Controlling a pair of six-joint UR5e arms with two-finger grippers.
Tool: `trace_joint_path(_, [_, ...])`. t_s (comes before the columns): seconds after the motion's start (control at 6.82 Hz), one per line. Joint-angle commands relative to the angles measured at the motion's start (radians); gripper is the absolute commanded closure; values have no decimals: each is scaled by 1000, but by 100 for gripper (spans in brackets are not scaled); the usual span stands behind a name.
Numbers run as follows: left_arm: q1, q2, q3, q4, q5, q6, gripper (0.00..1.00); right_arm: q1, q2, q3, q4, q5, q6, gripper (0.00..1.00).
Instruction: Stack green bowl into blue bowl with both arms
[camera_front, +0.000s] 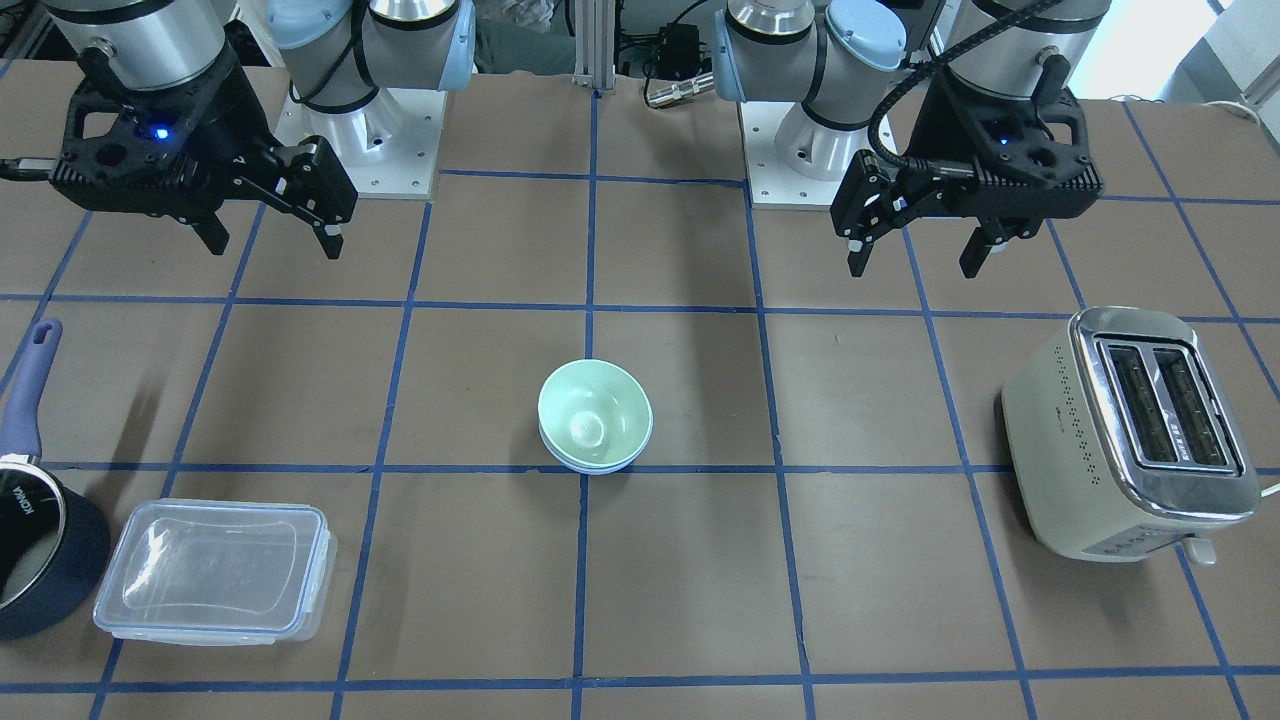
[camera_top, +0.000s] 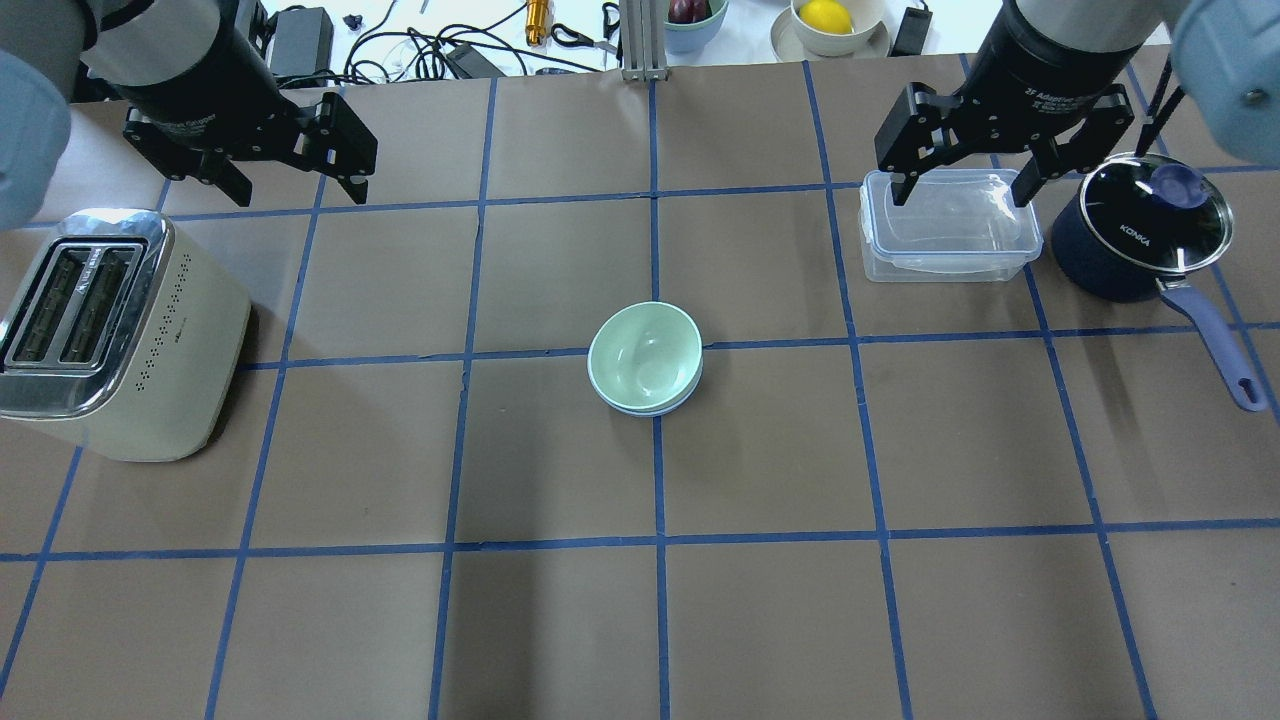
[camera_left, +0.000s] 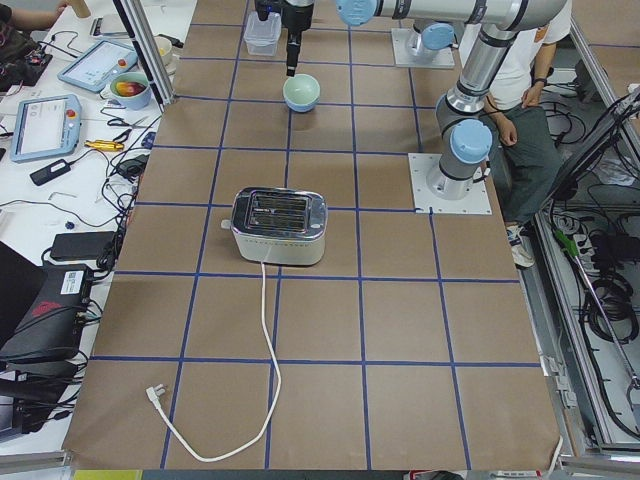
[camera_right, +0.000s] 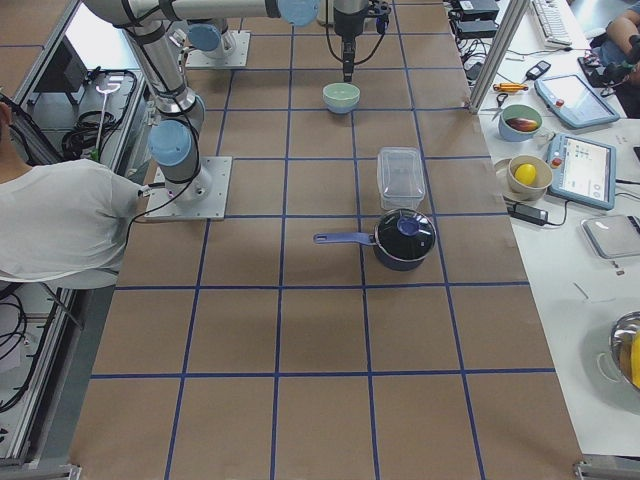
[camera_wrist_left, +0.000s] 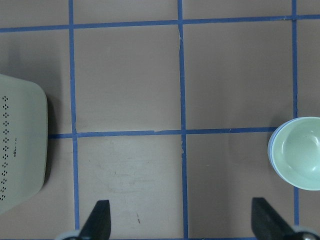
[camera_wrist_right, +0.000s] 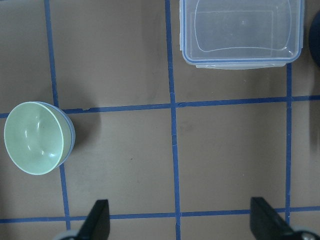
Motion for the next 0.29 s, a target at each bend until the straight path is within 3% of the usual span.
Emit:
trace_joint_path(0.0, [0, 0, 0, 0, 0, 0, 0, 0, -1, 0, 5, 0, -1, 0])
trace_joint_path(0.15, [0, 0, 0, 0, 0, 0, 0, 0, 1, 0, 4, 0, -1, 0])
